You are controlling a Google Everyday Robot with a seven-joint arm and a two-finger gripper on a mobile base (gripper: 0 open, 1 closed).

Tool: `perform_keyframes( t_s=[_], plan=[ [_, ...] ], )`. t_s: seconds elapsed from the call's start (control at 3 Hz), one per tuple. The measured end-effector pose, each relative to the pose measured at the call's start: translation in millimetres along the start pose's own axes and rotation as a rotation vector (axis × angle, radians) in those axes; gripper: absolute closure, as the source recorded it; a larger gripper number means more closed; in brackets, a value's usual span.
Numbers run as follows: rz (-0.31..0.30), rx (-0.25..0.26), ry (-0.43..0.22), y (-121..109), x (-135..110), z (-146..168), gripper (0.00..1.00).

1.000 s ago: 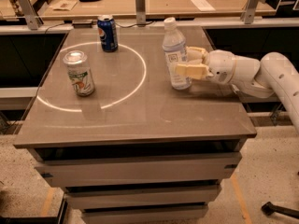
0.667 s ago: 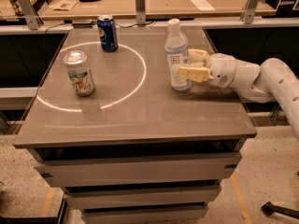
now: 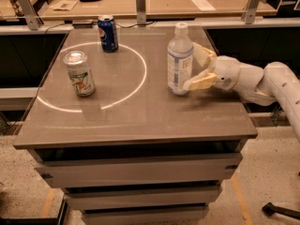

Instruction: Place blue plastic bottle upright

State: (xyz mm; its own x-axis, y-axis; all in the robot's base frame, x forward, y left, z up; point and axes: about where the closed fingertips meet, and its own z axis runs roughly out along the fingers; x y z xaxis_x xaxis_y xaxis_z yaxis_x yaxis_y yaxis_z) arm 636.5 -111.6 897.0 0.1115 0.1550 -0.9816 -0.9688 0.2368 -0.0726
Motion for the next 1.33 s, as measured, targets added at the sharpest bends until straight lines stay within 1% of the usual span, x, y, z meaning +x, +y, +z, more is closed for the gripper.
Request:
perform_keyframes(
  t_s=[0.67,1.0,1.33],
  plan=[
    [0.000,0.013,0.024,0.1,-3.6,-10.2,0.00],
    [0.002,0.002,0.076,0.5,-13.0,-18.4,0.00],
    [0.030,0.028,0.175,-2.1,-18.4,-26.5,0.00]
  ],
)
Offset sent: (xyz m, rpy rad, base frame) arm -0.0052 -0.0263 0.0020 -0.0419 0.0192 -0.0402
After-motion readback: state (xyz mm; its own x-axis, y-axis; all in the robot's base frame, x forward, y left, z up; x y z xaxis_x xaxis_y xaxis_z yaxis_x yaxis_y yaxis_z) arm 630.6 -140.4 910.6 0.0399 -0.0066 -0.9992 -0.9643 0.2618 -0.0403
